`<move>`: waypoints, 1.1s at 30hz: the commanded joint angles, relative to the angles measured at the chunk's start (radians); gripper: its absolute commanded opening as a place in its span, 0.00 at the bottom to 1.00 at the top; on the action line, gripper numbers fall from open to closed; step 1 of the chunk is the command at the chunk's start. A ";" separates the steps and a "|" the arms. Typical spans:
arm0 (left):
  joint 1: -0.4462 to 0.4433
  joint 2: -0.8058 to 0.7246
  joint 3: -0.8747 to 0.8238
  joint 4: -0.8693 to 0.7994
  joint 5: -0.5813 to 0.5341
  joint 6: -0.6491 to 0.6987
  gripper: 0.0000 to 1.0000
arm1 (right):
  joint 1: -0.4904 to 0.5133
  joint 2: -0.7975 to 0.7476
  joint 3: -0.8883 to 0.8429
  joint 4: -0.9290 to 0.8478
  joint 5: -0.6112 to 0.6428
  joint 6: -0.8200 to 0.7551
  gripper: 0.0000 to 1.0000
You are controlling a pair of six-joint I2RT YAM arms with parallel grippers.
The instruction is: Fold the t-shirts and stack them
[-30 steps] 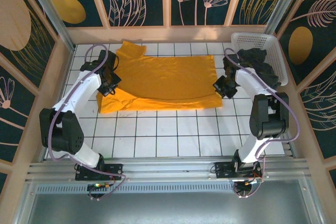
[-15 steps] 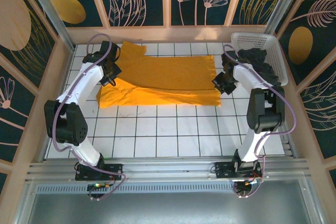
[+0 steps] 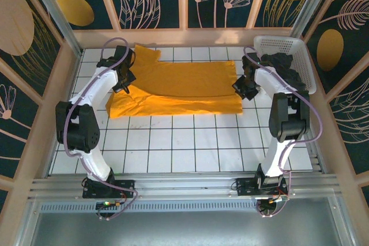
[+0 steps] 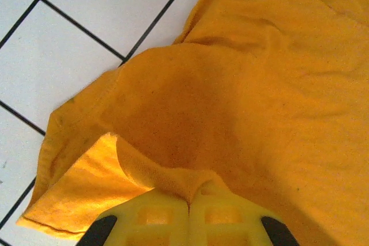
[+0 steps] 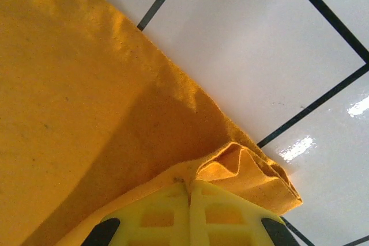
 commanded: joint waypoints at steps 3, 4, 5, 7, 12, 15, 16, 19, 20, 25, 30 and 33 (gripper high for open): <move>0.005 0.062 0.035 0.065 -0.054 0.108 0.00 | -0.003 0.029 0.034 -0.001 0.023 0.013 0.00; 0.005 0.068 0.031 0.086 -0.053 0.126 0.00 | -0.003 0.033 0.035 0.000 0.022 0.014 0.00; 0.005 0.071 0.030 0.104 -0.054 0.140 0.00 | -0.002 0.036 0.037 0.002 0.023 0.014 0.00; 0.005 0.073 0.030 0.143 -0.057 0.168 0.00 | -0.003 0.041 0.038 0.005 0.023 0.015 0.00; 0.005 0.092 0.049 0.192 -0.063 0.226 0.00 | -0.003 0.055 0.047 0.011 0.022 0.016 0.00; 0.005 0.105 0.048 0.207 -0.067 0.244 0.00 | -0.003 0.061 0.046 0.016 0.019 0.016 0.00; 0.005 0.109 0.046 0.211 -0.066 0.246 0.00 | -0.003 0.064 0.045 0.020 0.016 0.017 0.00; 0.005 0.117 0.039 0.216 -0.074 0.250 0.00 | -0.003 0.072 0.048 0.025 0.009 0.014 0.00; 0.004 0.119 0.038 0.217 -0.078 0.251 0.00 | -0.003 0.077 0.050 0.025 0.011 0.014 0.00; 0.005 0.133 0.042 0.215 -0.087 0.260 0.06 | -0.003 0.094 0.055 0.039 0.018 0.004 0.00; 0.005 0.127 0.064 0.120 -0.137 0.234 0.66 | -0.010 0.112 0.085 0.043 0.021 -0.054 0.44; 0.018 0.086 0.027 0.054 -0.152 0.188 0.67 | -0.016 0.076 0.090 0.042 0.054 -0.094 0.63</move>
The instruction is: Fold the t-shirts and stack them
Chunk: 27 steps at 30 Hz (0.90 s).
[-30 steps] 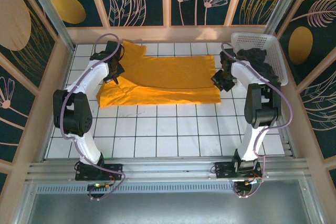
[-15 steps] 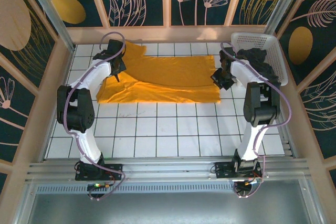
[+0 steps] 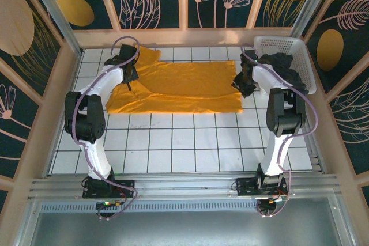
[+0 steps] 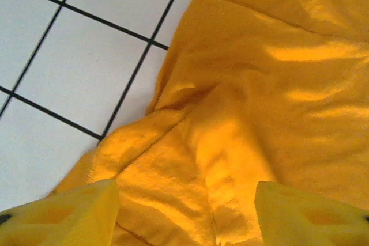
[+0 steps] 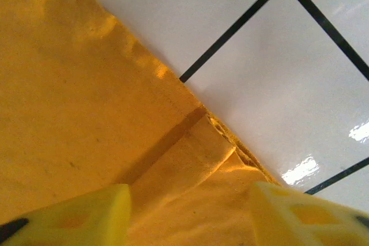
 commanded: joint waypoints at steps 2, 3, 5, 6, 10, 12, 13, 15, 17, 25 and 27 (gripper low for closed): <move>0.046 -0.078 -0.070 -0.123 -0.033 -0.089 0.66 | -0.018 -0.046 -0.001 -0.020 0.037 -0.066 0.65; 0.070 -0.113 -0.124 -0.120 -0.006 -0.118 0.65 | -0.018 -0.072 -0.021 -0.019 0.044 -0.076 0.65; 0.119 -0.190 -0.243 -0.090 0.057 -0.154 0.62 | -0.017 -0.136 -0.084 -0.001 0.045 -0.095 0.65; 0.141 -0.233 -0.303 -0.071 0.086 -0.165 0.61 | -0.017 -0.174 -0.132 0.019 0.039 -0.106 0.65; 0.195 -0.313 -0.470 0.004 0.189 -0.174 0.59 | -0.017 -0.305 -0.336 0.120 -0.025 -0.142 0.63; 0.215 -0.325 -0.516 0.051 0.249 -0.182 0.59 | -0.018 -0.344 -0.406 0.155 -0.046 -0.156 0.62; 0.221 -0.326 -0.530 0.069 0.267 -0.190 0.58 | -0.020 -0.354 -0.428 0.160 -0.050 -0.162 0.61; 0.227 -0.321 -0.538 0.089 0.270 -0.194 0.57 | -0.020 -0.357 -0.453 0.167 -0.053 -0.172 0.61; 0.230 -0.302 -0.544 0.110 0.270 -0.190 0.55 | -0.021 -0.356 -0.471 0.183 -0.056 -0.180 0.61; 0.241 -0.242 -0.550 0.133 0.205 -0.175 0.46 | -0.023 -0.311 -0.502 0.228 -0.074 -0.172 0.55; 0.243 -0.231 -0.547 0.149 0.198 -0.167 0.42 | -0.023 -0.288 -0.493 0.234 -0.068 -0.174 0.52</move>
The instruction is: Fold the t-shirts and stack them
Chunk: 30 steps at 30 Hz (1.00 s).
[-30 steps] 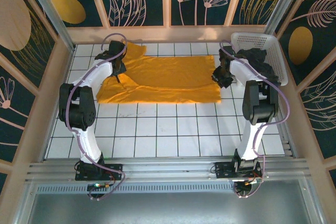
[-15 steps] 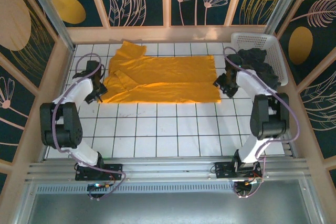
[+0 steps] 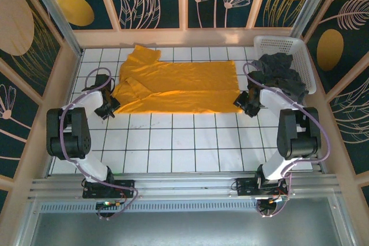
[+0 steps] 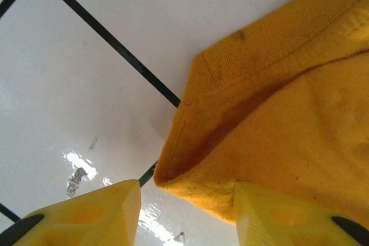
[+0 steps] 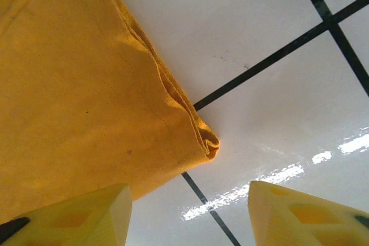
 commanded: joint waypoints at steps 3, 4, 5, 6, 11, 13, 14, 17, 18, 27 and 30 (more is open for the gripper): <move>0.013 0.047 0.001 0.056 -0.032 0.014 0.34 | -0.006 0.082 0.017 0.030 -0.003 -0.017 0.46; 0.013 0.058 0.006 0.054 -0.034 0.016 0.32 | -0.007 0.096 0.023 0.023 0.002 -0.015 0.45; 0.012 0.066 0.010 0.057 -0.040 0.018 0.29 | -0.005 0.109 0.028 0.016 0.009 -0.011 0.43; 0.014 0.071 0.013 0.060 -0.048 0.021 0.24 | -0.004 0.118 0.031 0.013 0.016 -0.006 0.41; 0.021 0.106 0.032 0.058 -0.081 0.042 0.00 | 0.001 0.181 0.061 -0.011 0.054 -0.002 0.14; 0.023 0.111 0.042 0.042 -0.107 0.048 0.00 | 0.003 0.201 0.081 -0.035 0.086 -0.002 0.01; 0.023 0.108 0.044 0.030 -0.123 0.052 0.00 | 0.005 0.206 0.091 -0.048 0.106 0.000 0.00; 0.023 0.083 0.048 -0.013 -0.161 0.052 0.00 | 0.006 0.188 0.095 -0.075 0.148 0.007 0.00; 0.023 0.071 0.044 -0.025 -0.161 0.051 0.00 | 0.005 0.175 0.089 -0.082 0.155 0.011 0.00; 0.023 -0.087 -0.146 -0.080 -0.041 -0.156 0.00 | 0.014 0.016 -0.044 -0.182 0.154 0.060 0.00; 0.023 -0.162 -0.234 -0.086 -0.034 -0.257 0.00 | 0.018 -0.038 -0.104 -0.231 0.156 0.079 0.00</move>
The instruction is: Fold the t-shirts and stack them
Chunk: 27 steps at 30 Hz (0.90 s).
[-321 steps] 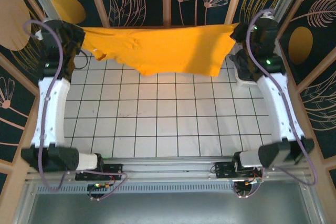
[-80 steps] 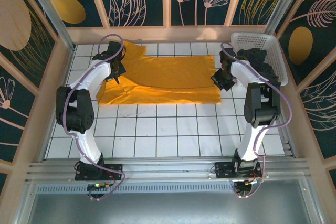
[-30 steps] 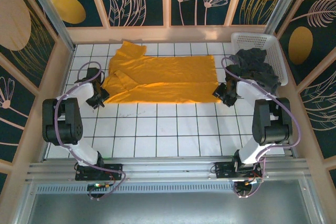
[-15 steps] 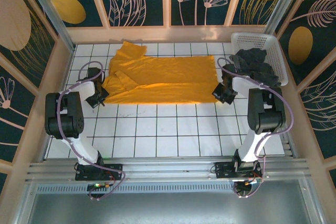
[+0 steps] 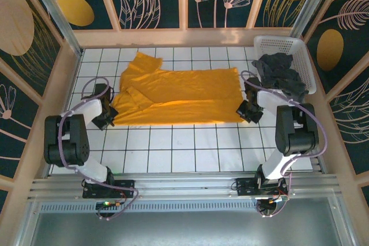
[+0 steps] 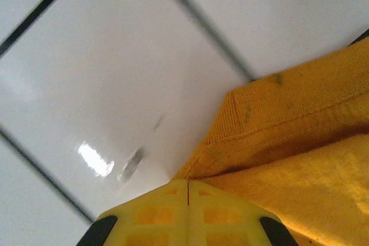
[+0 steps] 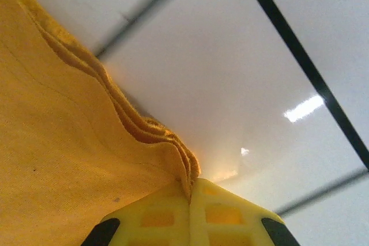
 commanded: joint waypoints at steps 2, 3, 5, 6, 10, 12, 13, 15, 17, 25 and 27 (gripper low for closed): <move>0.012 -0.102 -0.107 -0.080 -0.016 -0.199 0.00 | 0.011 -0.088 -0.089 -0.138 0.045 0.052 0.00; 0.011 -0.122 -0.128 -0.084 -0.022 -0.224 0.00 | 0.013 -0.103 -0.109 -0.144 0.044 0.056 0.00; 0.012 -0.165 -0.171 -0.069 -0.029 -0.261 0.00 | 0.012 -0.130 -0.154 -0.143 0.032 0.060 0.00; 0.012 -0.176 -0.182 -0.063 -0.030 -0.273 0.00 | 0.011 -0.136 -0.169 -0.137 0.020 0.058 0.00; 0.012 -0.185 -0.170 -0.088 -0.050 -0.299 0.22 | 0.011 -0.129 -0.147 -0.143 0.017 0.035 0.15; 0.012 -0.225 -0.137 -0.116 -0.081 -0.304 0.39 | 0.011 -0.153 -0.102 -0.154 0.029 0.025 0.32; 0.010 -0.265 -0.112 -0.132 -0.104 -0.306 0.48 | 0.016 -0.174 -0.071 -0.158 0.044 0.018 0.37; 0.009 -0.329 -0.060 -0.161 -0.118 -0.305 0.56 | 0.035 -0.219 -0.012 -0.144 0.055 -0.008 0.45; 0.000 -0.362 -0.014 -0.128 -0.032 -0.267 0.57 | 0.082 -0.270 0.040 -0.096 0.061 -0.049 0.49; -0.276 -0.157 0.080 -0.017 0.330 -0.300 0.59 | 0.225 -0.299 0.039 0.404 -0.609 -0.222 0.58; -0.329 -0.110 0.081 0.013 0.346 -0.329 0.59 | 0.252 -0.265 0.063 0.402 -0.618 -0.240 0.58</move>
